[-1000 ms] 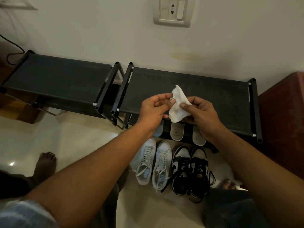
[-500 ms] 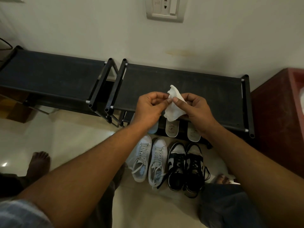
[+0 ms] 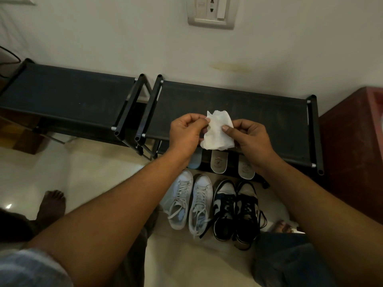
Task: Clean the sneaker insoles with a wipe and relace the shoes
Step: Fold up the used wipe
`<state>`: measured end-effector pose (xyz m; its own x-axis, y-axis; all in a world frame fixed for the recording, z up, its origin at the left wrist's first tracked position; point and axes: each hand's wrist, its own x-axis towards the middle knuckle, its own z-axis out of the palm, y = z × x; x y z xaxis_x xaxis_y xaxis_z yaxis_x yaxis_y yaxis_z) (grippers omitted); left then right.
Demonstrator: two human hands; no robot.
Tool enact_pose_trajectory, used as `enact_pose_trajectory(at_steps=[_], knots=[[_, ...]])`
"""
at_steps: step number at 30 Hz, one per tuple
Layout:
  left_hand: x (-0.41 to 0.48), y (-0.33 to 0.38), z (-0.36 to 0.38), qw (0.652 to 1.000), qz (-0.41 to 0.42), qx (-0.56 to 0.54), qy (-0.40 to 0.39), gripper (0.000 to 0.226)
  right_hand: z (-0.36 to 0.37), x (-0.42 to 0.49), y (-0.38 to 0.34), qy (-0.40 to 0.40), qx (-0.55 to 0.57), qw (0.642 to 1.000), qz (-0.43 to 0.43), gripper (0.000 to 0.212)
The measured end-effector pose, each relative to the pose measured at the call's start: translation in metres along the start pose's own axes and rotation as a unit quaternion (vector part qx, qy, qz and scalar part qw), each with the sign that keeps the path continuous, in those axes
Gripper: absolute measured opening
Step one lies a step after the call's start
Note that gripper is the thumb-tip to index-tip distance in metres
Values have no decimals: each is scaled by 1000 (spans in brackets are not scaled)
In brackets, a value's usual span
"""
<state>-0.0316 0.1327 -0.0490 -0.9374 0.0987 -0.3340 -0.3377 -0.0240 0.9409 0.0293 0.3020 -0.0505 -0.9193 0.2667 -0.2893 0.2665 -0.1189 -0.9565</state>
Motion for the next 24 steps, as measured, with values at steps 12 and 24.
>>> enact_pose_trajectory(at_steps=[12,24], knots=[[5,2,1,1000,-1,-1,8,22,-1,-2,1,-20,-12,1000,3,24],[-3,0,0,993,-36,18,-113,20,-2,0,0,-12,0,1000,8,24]])
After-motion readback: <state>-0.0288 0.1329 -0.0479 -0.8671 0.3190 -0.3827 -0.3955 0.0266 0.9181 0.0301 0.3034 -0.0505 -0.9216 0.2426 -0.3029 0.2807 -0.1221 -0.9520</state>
